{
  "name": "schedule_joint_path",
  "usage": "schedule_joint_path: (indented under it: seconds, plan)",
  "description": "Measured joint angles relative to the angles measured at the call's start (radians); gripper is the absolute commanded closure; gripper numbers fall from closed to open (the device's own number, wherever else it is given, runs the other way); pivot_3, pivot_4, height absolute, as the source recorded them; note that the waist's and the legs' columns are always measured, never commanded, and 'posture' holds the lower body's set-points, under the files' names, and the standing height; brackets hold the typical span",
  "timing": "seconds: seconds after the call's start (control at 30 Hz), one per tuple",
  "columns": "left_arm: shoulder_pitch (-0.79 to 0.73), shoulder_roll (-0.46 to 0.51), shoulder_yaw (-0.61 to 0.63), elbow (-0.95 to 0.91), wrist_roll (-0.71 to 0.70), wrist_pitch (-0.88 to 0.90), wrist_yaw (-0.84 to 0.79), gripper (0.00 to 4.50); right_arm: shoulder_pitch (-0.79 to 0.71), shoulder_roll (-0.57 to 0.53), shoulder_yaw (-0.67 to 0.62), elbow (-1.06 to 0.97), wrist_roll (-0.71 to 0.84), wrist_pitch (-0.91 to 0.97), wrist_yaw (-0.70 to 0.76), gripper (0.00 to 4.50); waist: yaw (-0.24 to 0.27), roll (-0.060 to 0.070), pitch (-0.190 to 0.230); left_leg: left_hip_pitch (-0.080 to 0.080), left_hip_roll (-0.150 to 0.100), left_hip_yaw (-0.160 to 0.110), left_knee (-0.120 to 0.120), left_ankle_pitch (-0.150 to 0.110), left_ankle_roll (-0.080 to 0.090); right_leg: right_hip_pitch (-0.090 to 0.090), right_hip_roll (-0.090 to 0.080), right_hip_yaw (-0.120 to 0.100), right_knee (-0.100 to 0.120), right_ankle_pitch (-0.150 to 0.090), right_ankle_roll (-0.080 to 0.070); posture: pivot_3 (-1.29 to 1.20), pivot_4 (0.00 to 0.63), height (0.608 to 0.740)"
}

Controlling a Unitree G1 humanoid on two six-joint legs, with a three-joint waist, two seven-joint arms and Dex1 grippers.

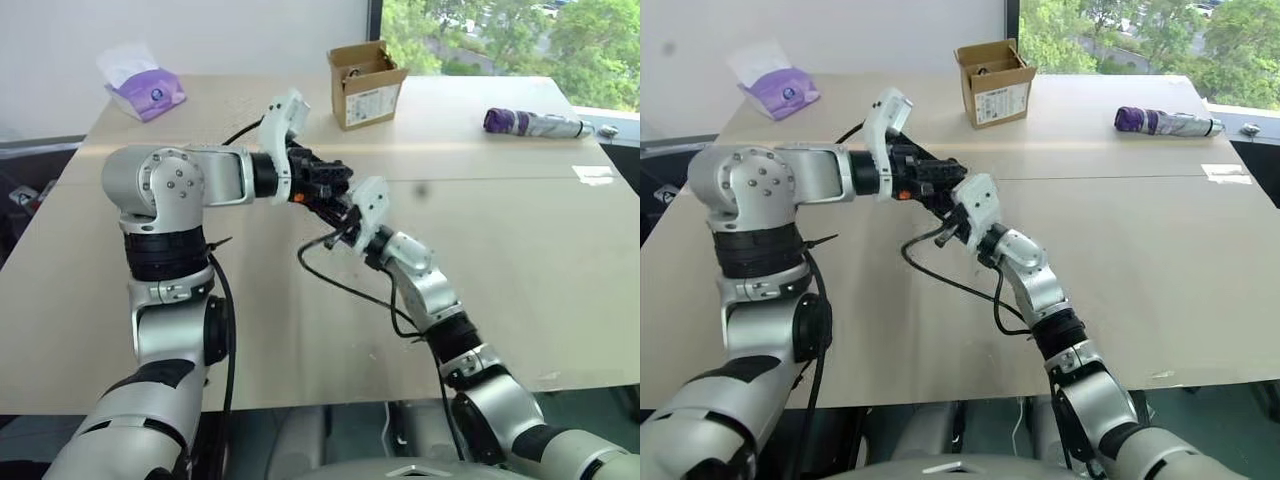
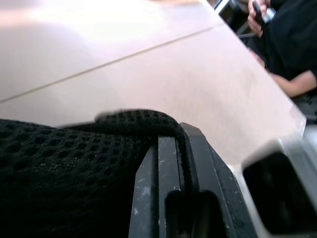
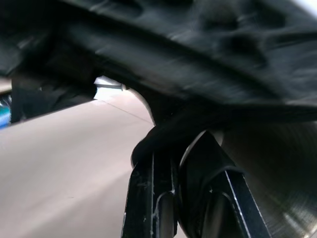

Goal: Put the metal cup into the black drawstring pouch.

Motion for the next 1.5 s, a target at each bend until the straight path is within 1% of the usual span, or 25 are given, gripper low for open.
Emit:
schedule_joint_path:
  seconds: [0.03, 0.1, 0.13, 0.17, 0.2, 0.3, 0.4, 0.5, 0.57, 0.63, 0.8, 0.87, 0.97, 1.03, 1.07, 1.13, 1.17, 1.27, 1.4, 1.47, 1.5]
  plan:
    - [0.000, -0.001, 0.001, 0.000, 0.000, 0.002, 0.000, 4.50, 0.000, 0.017, -0.018, 0.005, 0.017, 0.010, -0.003, 4.47, -0.001, 0.000, 0.000, 0.000, 0.000, 0.000, 0.000, 0.000, 0.000, 0.000, 0.000, 0.000, 0.000, 0.000, 0.000, 0.00, 0.150, 0.740]
    - [0.013, -0.006, -0.001, -0.019, -0.013, 0.038, 0.002, 4.50, -0.003, 0.029, -0.086, -0.002, 0.163, 0.128, -0.010, 4.47, 0.000, 0.000, 0.000, 0.000, 0.000, 0.000, 0.000, 0.000, 0.000, 0.000, -0.001, 0.000, 0.000, 0.000, 0.000, 0.00, 0.150, 0.740]
    - [0.054, 0.005, -0.001, -0.060, -0.040, 0.054, 0.002, 4.50, -0.003, 0.029, -0.155, -0.003, 0.274, 0.217, -0.012, 4.47, 0.000, 0.000, 0.000, 0.000, 0.000, -0.002, 0.000, 0.000, 0.000, 0.000, -0.001, 0.000, 0.000, 0.000, 0.000, 0.00, 0.150, 0.740]
    - [0.066, 0.008, -0.001, -0.067, -0.044, 0.060, 0.002, 4.50, -0.003, 0.029, -0.177, -0.003, 0.301, 0.238, -0.013, 4.47, 0.000, 0.000, 0.000, 0.000, 0.000, -0.003, 0.000, 0.000, 0.000, 0.000, -0.001, 0.000, 0.000, 0.000, 0.000, 0.00, 0.150, 0.740]
    - [0.098, 0.020, 0.000, -0.083, -0.058, 0.064, 0.005, 4.50, -0.003, 0.029, -0.217, -0.014, 0.375, 0.298, -0.008, 4.47, 0.000, 0.000, 0.000, 0.000, 0.000, -0.004, 0.000, 0.000, 0.000, 0.000, -0.001, 0.000, 0.000, 0.000, 0.000, 0.00, 0.150, 0.740]
    - [0.115, 0.022, 0.000, -0.113, -0.070, 0.066, 0.014, 4.50, -0.002, 0.029, -0.222, -0.046, 0.448, 0.374, 0.014, 4.47, -0.002, 0.000, 0.000, 0.000, 0.000, -0.003, -0.001, 0.000, 0.000, 0.000, 0.000, 0.000, 0.000, 0.000, 0.000, 0.00, 0.150, 0.740]
    - [0.105, 0.027, 0.012, -0.118, -0.079, 0.066, 0.009, 4.50, 0.000, 0.027, -0.221, -0.079, 0.439, 0.369, 0.030, 4.47, -0.001, 0.000, 0.000, 0.000, 0.000, 0.000, -0.001, 0.000, 0.000, 0.000, 0.000, 0.000, 0.000, 0.000, 0.000, 0.00, 0.150, 0.740]
    - [0.088, 0.031, 0.009, -0.102, -0.085, 0.065, -0.005, 4.50, 0.008, 0.025, -0.218, -0.108, 0.370, 0.328, 0.031, 4.47, 0.002, 0.000, 0.000, 0.000, 0.000, 0.000, -0.001, 0.000, 0.000, 0.000, 0.000, 0.000, 0.000, 0.000, 0.000, 0.00, 0.150, 0.740]
    - [0.079, 0.028, -0.006, -0.070, -0.085, 0.065, -0.012, 4.50, 0.008, -0.012, -0.174, -0.102, 0.238, 0.239, 0.032, 4.47, 0.002, 0.000, 0.000, 0.000, 0.000, 0.000, 0.000, 0.000, 0.000, 0.000, 0.000, 0.000, 0.000, 0.000, 0.000, 0.00, 0.150, 0.740]
    - [0.075, 0.024, -0.009, -0.039, -0.081, 0.065, -0.011, 4.50, 0.003, -0.025, -0.161, -0.078, 0.145, 0.173, 0.032, 4.47, 0.000, 0.000, 0.000, 0.000, 0.000, 0.000, 0.000, 0.000, 0.000, 0.000, 0.000, 0.000, 0.000, 0.000, 0.000, 0.00, 0.150, 0.740]
    - [0.065, 0.001, -0.002, 0.007, -0.081, 0.066, 0.012, 4.50, -0.011, -0.039, -0.159, -0.019, 0.057, 0.082, 0.033, 4.47, 0.000, 0.000, 0.000, 0.000, 0.000, 0.000, 0.000, 0.000, 0.000, 0.000, 0.000, 0.000, 0.000, 0.000, 0.000, 0.00, 0.150, 0.740]
    - [0.065, 0.000, 0.000, 0.019, -0.082, 0.066, 0.019, 4.50, -0.011, -0.038, -0.161, -0.016, 0.072, 0.102, 0.034, 4.47, -0.001, 0.000, 0.000, 0.000, 0.000, 0.000, -0.001, 0.000, 0.000, 0.000, 0.000, 0.000, 0.000, 0.000, 0.000, 0.00, 0.150, 0.740]
    - [0.065, 0.023, -0.002, 0.015, -0.088, 0.066, 0.014, 4.50, -0.002, -0.017, -0.187, -0.037, 0.171, 0.197, 0.055, 4.47, -0.001, 0.000, 0.000, 0.000, 0.000, 0.000, -0.001, 0.000, 0.000, 0.000, -0.001, 0.000, 0.000, 0.000, 0.000, 0.00, 0.150, 0.740]
    - [0.071, 0.039, -0.011, -0.003, -0.091, 0.062, -0.002, 4.50, 0.001, -0.010, -0.192, -0.050, 0.207, 0.233, 0.060, 4.47, -0.001, 0.000, 0.000, 0.000, 0.000, 0.000, -0.001, 0.000, 0.000, 0.000, 0.000, 0.000, 0.000, 0.000, 0.000, 0.00, 0.150, 0.740]
    - [0.075, 0.057, -0.028, -0.016, -0.091, 0.050, -0.019, 4.50, 0.004, 0.002, -0.201, -0.059, 0.232, 0.259, 0.061, 4.47, -0.002, 0.000, 0.000, 0.000, 0.000, 0.000, -0.001, 0.000, 0.000, 0.000, 0.000, 0.000, 0.000, 0.000, 0.000, 0.00, 0.150, 0.740]
    - [0.106, 0.098, -0.081, -0.069, -0.089, -0.031, -0.065, 4.50, 0.006, 0.018, -0.222, -0.076, 0.284, 0.313, 0.062, 4.47, -0.001, 0.000, 0.000, 0.000, 0.000, 0.000, -0.001, 0.000, 0.000, 0.000, -0.001, 0.000, 0.000, 0.000, 0.000, 0.00, 0.150, 0.740]
    - [0.114, 0.103, -0.089, -0.078, -0.089, -0.057, -0.078, 4.50, 0.005, 0.018, -0.228, -0.086, 0.299, 0.331, 0.062, 4.47, 0.000, 0.000, 0.000, 0.000, 0.000, 0.000, -0.001, 0.000, 0.000, 0.000, -0.001, 0.000, 0.000, 0.000, 0.000, 0.00, 0.150, 0.740]
    - [0.119, 0.104, -0.090, -0.082, -0.091, -0.108, -0.099, 4.50, -0.007, 0.021, -0.251, -0.108, 0.331, 0.378, 0.054, 4.47, 0.005, 0.000, 0.000, 0.000, 0.000, 0.000, -0.001, 0.000, 0.000, 0.000, -0.001, 0.000, 0.000, 0.000, 0.000, 0.00, 0.150, 0.740]
    - [0.104, 0.065, -0.045, -0.044, -0.107, -0.114, -0.077, 4.50, -0.032, 0.022, -0.284, -0.127, 0.372, 0.449, 0.029, 4.47, 0.002, 0.000, 0.000, 0.000, 0.000, 0.000, -0.001, 0.000, 0.000, 0.000, -0.001, 0.000, 0.000, 0.000, 0.000, 0.00, 0.150, 0.740]
    - [0.102, 0.066, -0.038, -0.025, -0.116, -0.114, -0.071, 4.50, -0.041, 0.022, -0.291, -0.127, 0.382, 0.487, 0.016, 4.47, -0.001, 0.000, 0.000, 0.000, 0.000, 0.000, -0.001, 0.000, 0.000, 0.000, 0.000, 0.000, 0.000, 0.000, 0.000, 0.00, 0.150, 0.740]
    - [0.101, 0.076, -0.037, -0.021, -0.106, -0.142, -0.070, 4.50, -0.041, 0.021, -0.288, -0.124, 0.387, 0.528, 0.010, 4.47, -0.006, 0.000, 0.000, 0.000, 0.000, 0.000, -0.001, 0.000, 0.000, 0.000, 0.000, 0.000, 0.000, 0.000, 0.000, 0.00, 0.150, 0.740]
